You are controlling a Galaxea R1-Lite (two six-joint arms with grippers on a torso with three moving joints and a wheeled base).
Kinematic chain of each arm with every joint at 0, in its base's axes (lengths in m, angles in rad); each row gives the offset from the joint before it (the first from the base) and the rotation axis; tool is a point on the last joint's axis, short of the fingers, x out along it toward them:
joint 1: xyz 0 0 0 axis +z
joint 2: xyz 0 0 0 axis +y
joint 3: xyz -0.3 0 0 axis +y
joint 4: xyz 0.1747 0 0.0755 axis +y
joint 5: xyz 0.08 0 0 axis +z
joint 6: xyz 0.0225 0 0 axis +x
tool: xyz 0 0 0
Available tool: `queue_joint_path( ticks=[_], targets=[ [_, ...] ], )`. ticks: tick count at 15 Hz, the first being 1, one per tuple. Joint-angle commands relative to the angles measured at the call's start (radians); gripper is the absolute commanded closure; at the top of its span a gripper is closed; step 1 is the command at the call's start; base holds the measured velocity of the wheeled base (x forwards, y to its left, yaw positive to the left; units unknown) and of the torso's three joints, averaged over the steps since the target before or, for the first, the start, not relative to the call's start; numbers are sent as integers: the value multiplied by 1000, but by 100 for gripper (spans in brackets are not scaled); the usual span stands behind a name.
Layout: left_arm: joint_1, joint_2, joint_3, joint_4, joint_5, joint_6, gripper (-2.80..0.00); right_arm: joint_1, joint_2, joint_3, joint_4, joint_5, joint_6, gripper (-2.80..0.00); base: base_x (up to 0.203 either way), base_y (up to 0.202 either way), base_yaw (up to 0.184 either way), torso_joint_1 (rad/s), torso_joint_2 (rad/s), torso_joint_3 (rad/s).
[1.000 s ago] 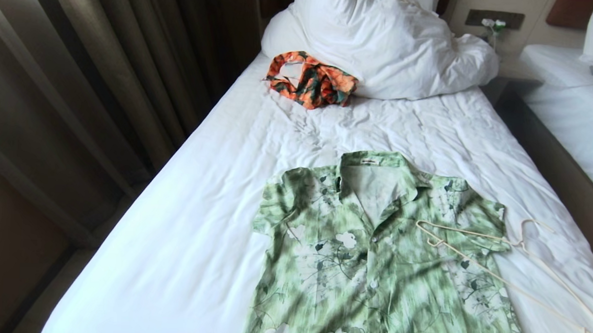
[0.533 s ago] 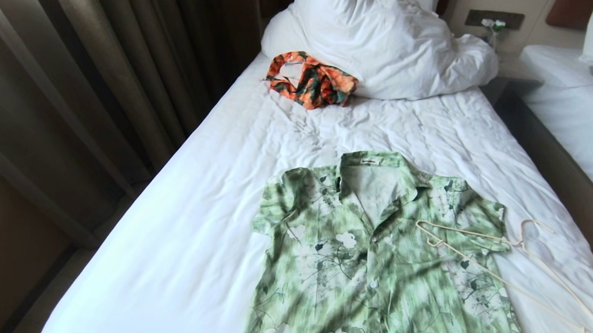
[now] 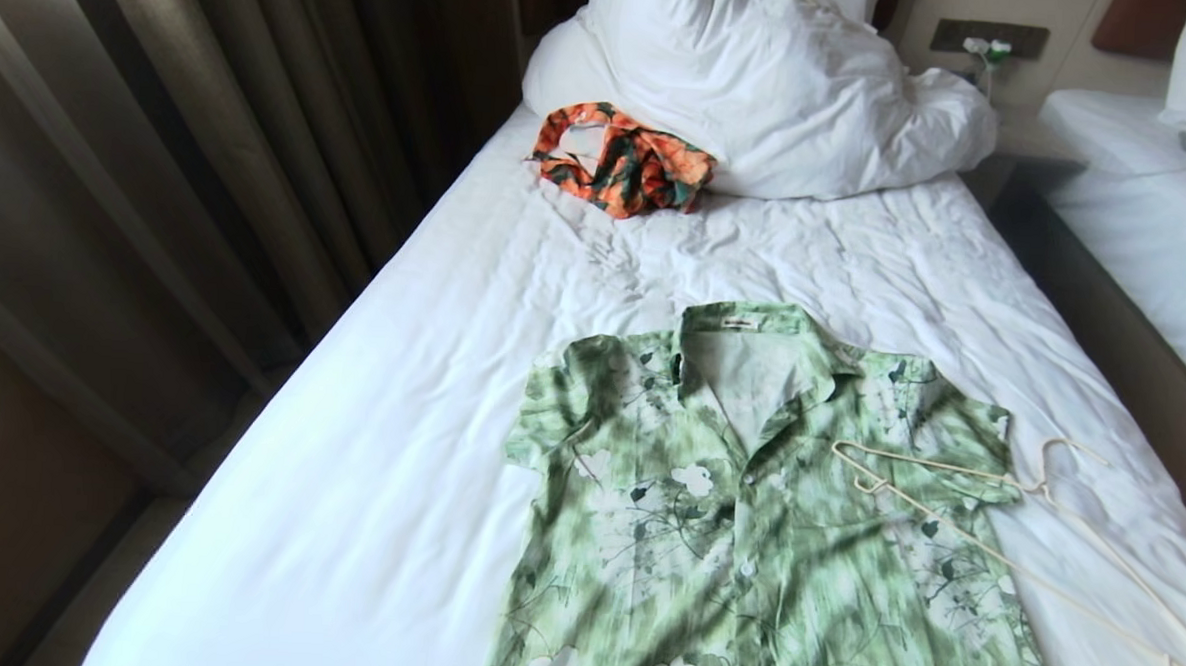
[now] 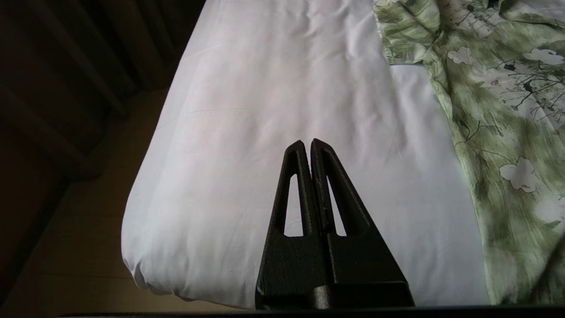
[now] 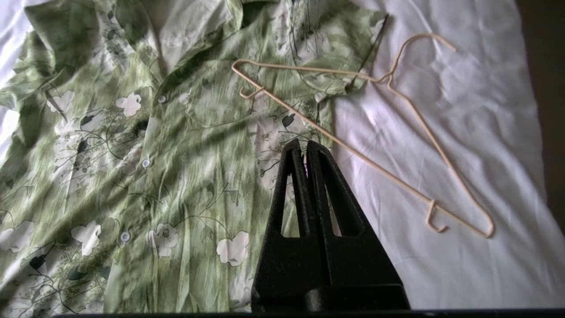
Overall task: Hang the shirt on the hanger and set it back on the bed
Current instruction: Lift the shirt and hanger
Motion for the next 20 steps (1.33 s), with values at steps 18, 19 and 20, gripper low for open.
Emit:
queue_joint_path(
  ticks=[18, 19, 20],
  targets=[
    [0, 0, 0, 0, 0, 0, 0, -605, 1094, -678, 491, 329, -324, -280, 0, 0, 0, 0, 0, 0],
    [0, 1, 0, 0, 0, 0, 0, -624, 1121, -686, 500, 349, -359, -280, 0, 0, 0, 0, 0, 0],
    [0, 1, 0, 0, 0, 0, 0, -639, 1150, -700, 506, 380, -379, -280, 0, 0, 0, 0, 0, 0]
  ],
)
